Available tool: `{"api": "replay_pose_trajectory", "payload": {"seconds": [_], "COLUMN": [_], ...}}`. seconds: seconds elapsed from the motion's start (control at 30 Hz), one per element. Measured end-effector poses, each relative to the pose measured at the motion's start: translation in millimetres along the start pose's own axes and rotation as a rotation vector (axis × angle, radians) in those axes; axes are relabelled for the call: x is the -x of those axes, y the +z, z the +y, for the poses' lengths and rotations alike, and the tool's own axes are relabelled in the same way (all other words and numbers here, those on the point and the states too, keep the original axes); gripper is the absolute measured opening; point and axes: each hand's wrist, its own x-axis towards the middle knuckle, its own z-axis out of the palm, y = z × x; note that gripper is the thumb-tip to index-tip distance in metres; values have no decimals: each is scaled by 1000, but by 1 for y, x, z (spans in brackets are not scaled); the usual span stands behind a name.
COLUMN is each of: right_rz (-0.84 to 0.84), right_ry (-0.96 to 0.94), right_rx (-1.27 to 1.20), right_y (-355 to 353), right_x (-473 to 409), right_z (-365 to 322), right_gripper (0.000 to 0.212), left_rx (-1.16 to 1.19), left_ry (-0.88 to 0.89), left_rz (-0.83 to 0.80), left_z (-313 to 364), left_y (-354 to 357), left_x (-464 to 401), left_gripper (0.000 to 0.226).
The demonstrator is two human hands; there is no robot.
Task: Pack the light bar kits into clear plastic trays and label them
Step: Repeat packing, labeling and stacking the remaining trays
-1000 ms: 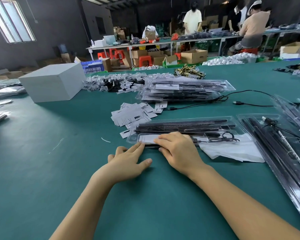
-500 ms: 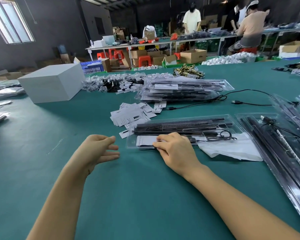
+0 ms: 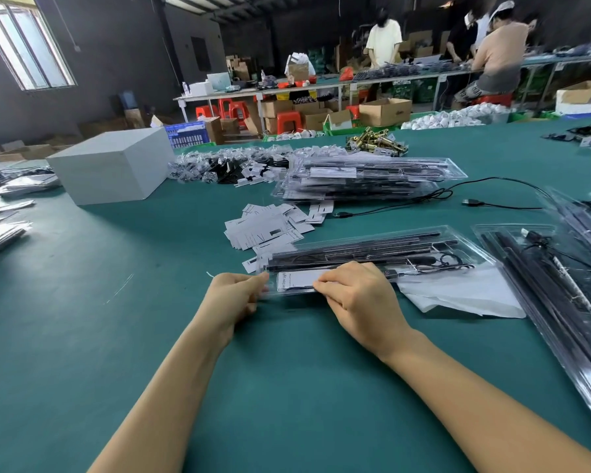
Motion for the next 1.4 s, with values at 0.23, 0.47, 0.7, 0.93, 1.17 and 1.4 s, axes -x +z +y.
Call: {"api": "replay_pose_trajectory", "payload": {"seconds": [0.23,0.47,0.7,0.93,1.17,1.4], "right_rz": [80,-18,0,10,149,155], "right_ry": [25,614,1611,1511,1375,1380], "right_rx": [100,-38,-1138,-1280,-1184,-1176], "right_y": [-6,-15,-27,-27,-20,-18], "right_x": [0,-8,-15,-9,-6,-5], "right_z": [1,7,16,16,8,7], "right_gripper": [27,9,33,18,25,25], "left_rx": [312,563,498,227,190,131], "left_ry": [-149,-124,51,314,306,240], "left_rz": [-233,-275,-198,-142,-39,-36], "left_z": [13,7,-9,-10,-18,-17], "left_y": [6,42,79,78,80,77], "left_x": [13,31,48,51,42,36], "left_gripper": [9,17,24,15,5,8]}}
